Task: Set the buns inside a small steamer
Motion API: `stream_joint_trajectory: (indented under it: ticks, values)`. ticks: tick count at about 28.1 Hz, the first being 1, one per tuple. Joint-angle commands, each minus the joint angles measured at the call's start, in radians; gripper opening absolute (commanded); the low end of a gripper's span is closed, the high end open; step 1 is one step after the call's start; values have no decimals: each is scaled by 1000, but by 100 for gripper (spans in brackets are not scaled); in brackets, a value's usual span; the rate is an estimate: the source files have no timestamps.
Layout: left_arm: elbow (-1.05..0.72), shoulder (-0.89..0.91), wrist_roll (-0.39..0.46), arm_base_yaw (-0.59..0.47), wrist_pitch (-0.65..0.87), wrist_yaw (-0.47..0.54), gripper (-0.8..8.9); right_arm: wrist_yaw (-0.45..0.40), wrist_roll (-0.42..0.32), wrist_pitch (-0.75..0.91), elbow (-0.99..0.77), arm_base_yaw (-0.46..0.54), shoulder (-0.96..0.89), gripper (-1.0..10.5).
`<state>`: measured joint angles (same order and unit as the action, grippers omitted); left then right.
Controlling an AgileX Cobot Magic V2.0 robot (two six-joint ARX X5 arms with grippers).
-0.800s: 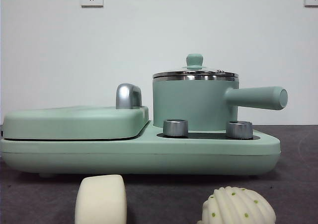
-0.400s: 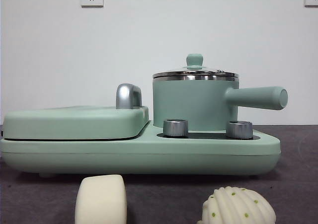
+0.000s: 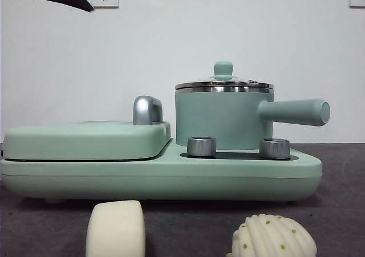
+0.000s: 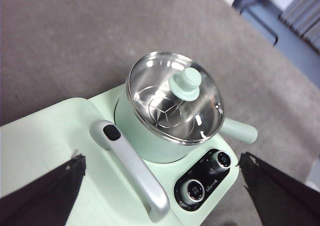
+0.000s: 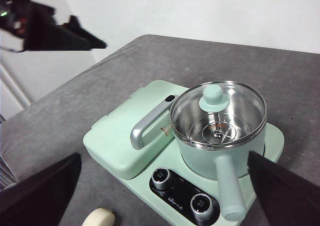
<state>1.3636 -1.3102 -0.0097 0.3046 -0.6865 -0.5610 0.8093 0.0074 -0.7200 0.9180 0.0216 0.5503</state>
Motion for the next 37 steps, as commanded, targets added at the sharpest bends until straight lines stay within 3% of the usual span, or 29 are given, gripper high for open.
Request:
stream_joint_trajectory:
  ticks: [1, 5, 15, 20, 33, 37]
  values:
    - [136, -107, 83, 33, -69, 43, 498, 2, 14, 8, 13, 0, 4, 546]
    - [297, -246, 126, 83, -171, 108, 498, 2, 27, 8, 13, 0, 4, 546]
    - [776, -599, 126, 196, -471, 182, 496, 2, 39, 8, 13, 0, 4, 546]
    - [930, -716, 78, 242, -487, 206, 491, 2, 51, 8, 13, 0, 4, 546]
    - [966, -832, 97, 362, -439, 330, 489, 2, 60, 4, 13, 0, 4, 546]
    - [966, -874, 101, 380, -449, 336, 433, 2, 60, -11, 13, 0, 4, 546]
